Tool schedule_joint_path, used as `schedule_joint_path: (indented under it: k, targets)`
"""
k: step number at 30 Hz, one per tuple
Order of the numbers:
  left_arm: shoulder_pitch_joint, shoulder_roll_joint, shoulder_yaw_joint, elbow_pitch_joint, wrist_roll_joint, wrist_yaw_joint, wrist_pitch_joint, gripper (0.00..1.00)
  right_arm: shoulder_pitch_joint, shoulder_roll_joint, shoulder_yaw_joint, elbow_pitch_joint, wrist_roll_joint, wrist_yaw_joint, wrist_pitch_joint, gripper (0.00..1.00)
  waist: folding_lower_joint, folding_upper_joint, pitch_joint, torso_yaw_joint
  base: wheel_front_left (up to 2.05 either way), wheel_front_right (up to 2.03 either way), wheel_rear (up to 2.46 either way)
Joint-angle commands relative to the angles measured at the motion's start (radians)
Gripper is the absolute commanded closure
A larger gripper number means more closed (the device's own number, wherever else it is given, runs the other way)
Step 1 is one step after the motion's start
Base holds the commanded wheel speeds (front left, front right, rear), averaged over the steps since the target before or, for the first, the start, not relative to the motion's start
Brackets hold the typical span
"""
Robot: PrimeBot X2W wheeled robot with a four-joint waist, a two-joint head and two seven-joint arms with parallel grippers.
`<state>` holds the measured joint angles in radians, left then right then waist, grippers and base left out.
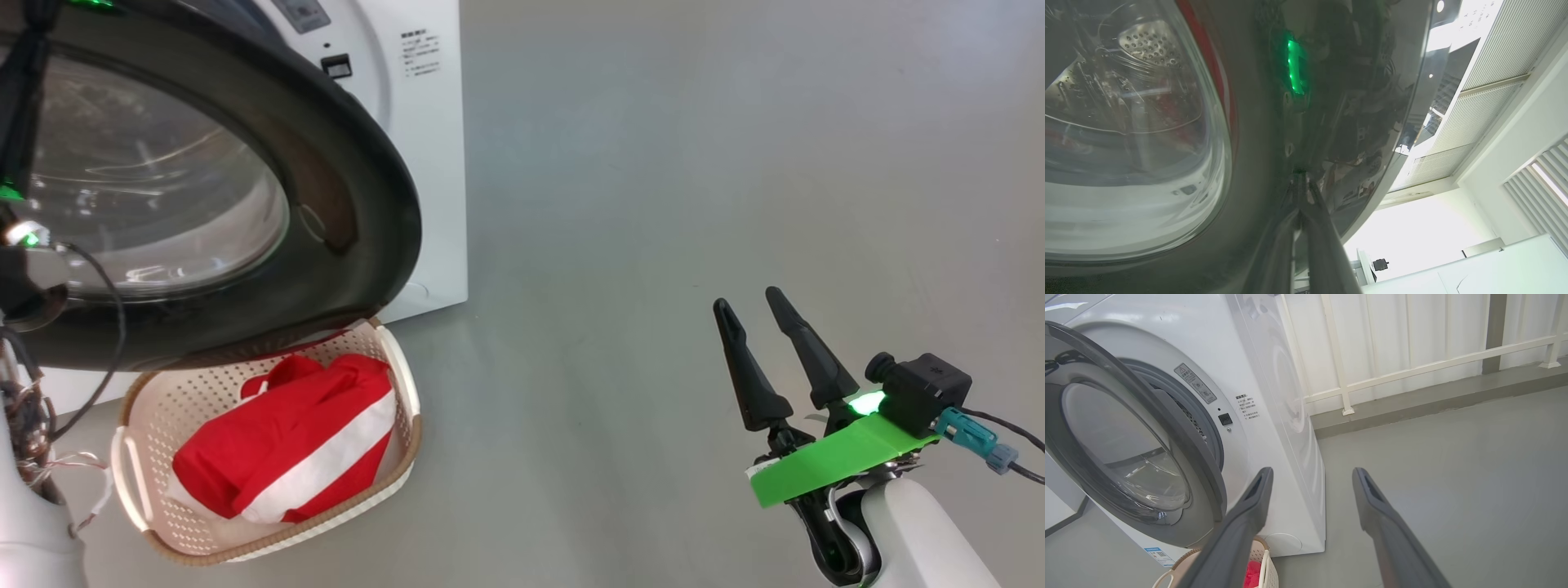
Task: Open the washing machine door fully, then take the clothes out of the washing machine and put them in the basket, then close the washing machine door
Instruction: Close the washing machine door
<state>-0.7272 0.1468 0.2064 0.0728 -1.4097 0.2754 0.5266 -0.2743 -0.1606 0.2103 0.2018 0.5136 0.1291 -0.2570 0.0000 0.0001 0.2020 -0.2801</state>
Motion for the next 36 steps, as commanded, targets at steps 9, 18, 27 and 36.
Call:
schedule_joint_path:
  k: [9,18,27,36]
  targets:
    - [0.011,0.024,-0.007,-0.051,0.013,-0.021,0.023,1.0,-0.024,-0.014,0.025,-0.019,0.006,0.002,-0.005,0.0,0.0,-0.0001,-0.013,0.045,0.0,0.0,0.0]
    - [0.082,0.056,-0.034,-0.114,0.057,-0.054,0.035,0.3,-0.017,-0.019,0.03,-0.012,0.007,0.002,-0.005,0.0,0.0,-0.0001,-0.035,0.073,0.0,0.0,0.0]
    - [0.185,0.103,-0.081,-0.178,0.168,-0.134,-0.002,0.0,-0.01,-0.03,0.034,-0.01,0.008,0.002,-0.005,0.0,0.0,-0.0001,-0.055,0.114,0.0,0.0,0.0]
    - [0.328,0.13,-0.078,-0.231,0.278,-0.232,-0.108,0.0,0.002,-0.034,0.031,-0.011,0.008,0.002,-0.005,0.0,0.0,-0.0001,-0.066,0.146,0.0,0.0,0.0]
